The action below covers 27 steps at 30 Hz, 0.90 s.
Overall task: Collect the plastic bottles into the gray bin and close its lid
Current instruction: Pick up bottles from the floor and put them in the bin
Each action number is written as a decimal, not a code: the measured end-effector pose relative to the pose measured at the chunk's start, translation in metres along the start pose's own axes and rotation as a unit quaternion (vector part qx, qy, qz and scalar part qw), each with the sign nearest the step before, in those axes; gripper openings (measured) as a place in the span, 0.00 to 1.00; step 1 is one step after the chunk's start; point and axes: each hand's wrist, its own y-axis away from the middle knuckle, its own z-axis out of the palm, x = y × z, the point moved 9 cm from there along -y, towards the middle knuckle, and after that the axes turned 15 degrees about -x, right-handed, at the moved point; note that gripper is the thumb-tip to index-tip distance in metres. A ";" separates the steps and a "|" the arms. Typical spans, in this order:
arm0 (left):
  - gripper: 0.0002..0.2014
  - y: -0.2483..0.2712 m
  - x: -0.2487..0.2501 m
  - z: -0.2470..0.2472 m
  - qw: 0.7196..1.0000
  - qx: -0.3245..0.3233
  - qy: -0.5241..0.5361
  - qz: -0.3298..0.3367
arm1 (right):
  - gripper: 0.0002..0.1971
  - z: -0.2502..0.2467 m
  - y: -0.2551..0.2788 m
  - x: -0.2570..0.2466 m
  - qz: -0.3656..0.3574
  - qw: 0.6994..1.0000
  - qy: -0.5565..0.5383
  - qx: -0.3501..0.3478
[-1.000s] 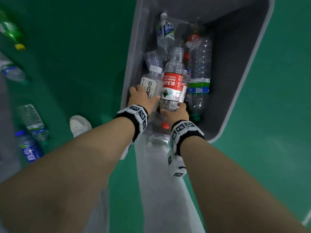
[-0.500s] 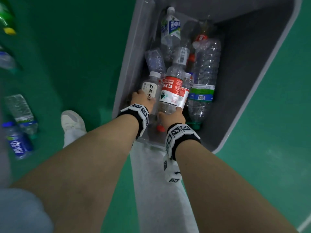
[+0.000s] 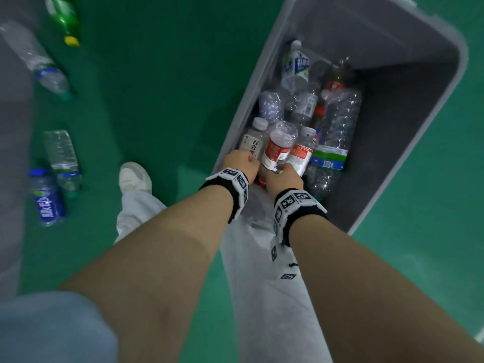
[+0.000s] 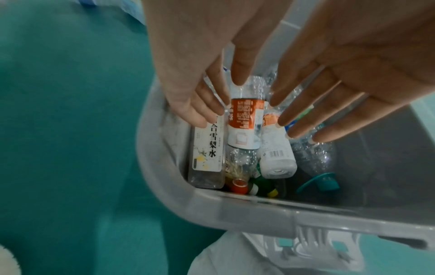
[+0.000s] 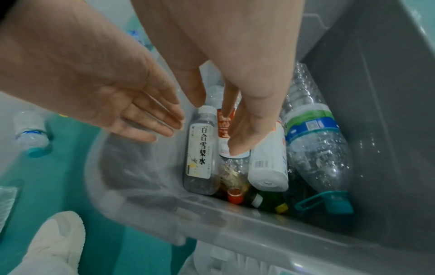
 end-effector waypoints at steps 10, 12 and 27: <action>0.13 0.064 -0.079 -0.093 0.995 0.037 0.092 -0.004 | 0.17 0.073 0.065 -0.106 -0.085 0.987 0.139 0.002; 0.11 0.074 -0.110 -0.116 0.992 0.043 0.115 -0.026 | 0.17 0.101 0.074 -0.129 -0.103 0.983 0.154 -0.007; 0.16 0.112 -0.398 -0.244 0.942 0.079 0.279 -0.169 | 0.17 0.358 0.070 -0.237 -0.116 0.959 0.244 -0.085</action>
